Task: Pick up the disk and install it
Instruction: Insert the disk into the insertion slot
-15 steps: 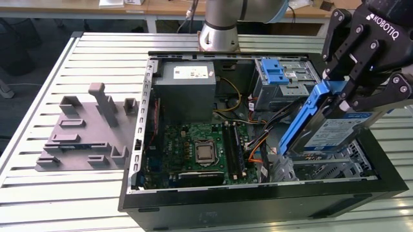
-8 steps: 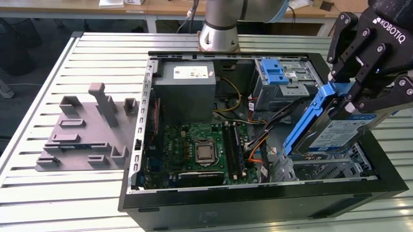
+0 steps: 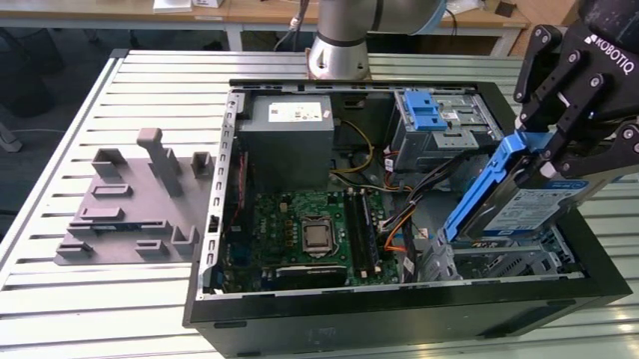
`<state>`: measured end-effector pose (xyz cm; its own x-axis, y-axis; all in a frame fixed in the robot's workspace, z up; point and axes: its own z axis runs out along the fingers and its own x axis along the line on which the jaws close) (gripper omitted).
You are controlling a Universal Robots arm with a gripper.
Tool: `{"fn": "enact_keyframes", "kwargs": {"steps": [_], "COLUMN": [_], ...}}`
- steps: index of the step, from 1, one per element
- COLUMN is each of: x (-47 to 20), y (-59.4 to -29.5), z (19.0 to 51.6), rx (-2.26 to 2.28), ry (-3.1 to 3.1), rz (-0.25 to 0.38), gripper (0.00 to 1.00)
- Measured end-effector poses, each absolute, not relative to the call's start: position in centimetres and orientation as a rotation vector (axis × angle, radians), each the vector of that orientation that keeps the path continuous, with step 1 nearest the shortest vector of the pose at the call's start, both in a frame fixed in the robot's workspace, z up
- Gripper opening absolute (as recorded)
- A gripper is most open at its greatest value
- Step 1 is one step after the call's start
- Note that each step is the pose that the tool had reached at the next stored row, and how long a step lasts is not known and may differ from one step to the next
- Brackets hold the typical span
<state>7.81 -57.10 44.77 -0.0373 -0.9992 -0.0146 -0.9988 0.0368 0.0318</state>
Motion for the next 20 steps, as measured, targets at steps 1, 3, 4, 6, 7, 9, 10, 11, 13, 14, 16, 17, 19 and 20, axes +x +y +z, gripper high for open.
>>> {"fn": "enact_keyframes", "kwargs": {"steps": [1,3,4,6,7,9,10,11,13,14,16,17,19,20], "x": [7.9,8.0,8.1,8.1,8.1,8.1,8.1,8.1,8.1,8.1,8.1,8.1,8.1,8.1], "y": [-57.1,-57.1,-57.1,-57.1,-57.1,-57.1,-57.1,-57.1,-57.2,-57.3,-57.3,-57.3,-57.3,-57.3], "z": [44.7,44.6,44.5,44.4,44.3,44.2,44.2,44.1,43.8,43.7,43.5,43.4,43.3,43.2], "rx": [2.170,2.166,2.163,2.156,2.151,2.148,2.148,2.150,2.177,2.180,2.184,2.185,2.185,2.186], "ry": [-2.256,-2.259,-2.261,-2.269,-2.274,-2.276,-2.276,-2.275,-2.248,-2.245,-2.241,-2.240,-2.240,-2.240], "rz": [-0.052,-0.052,-0.052,-0.052,-0.052,-0.052,-0.052,-0.052,-0.052,-0.052,-0.051,-0.052,-0.052,-0.052], "gripper": [0.36,0.36,0.36,0.36,0.36,0.36,0.36,0.36,0.36,0.36,0.36,0.36,0.36,0.36]}}
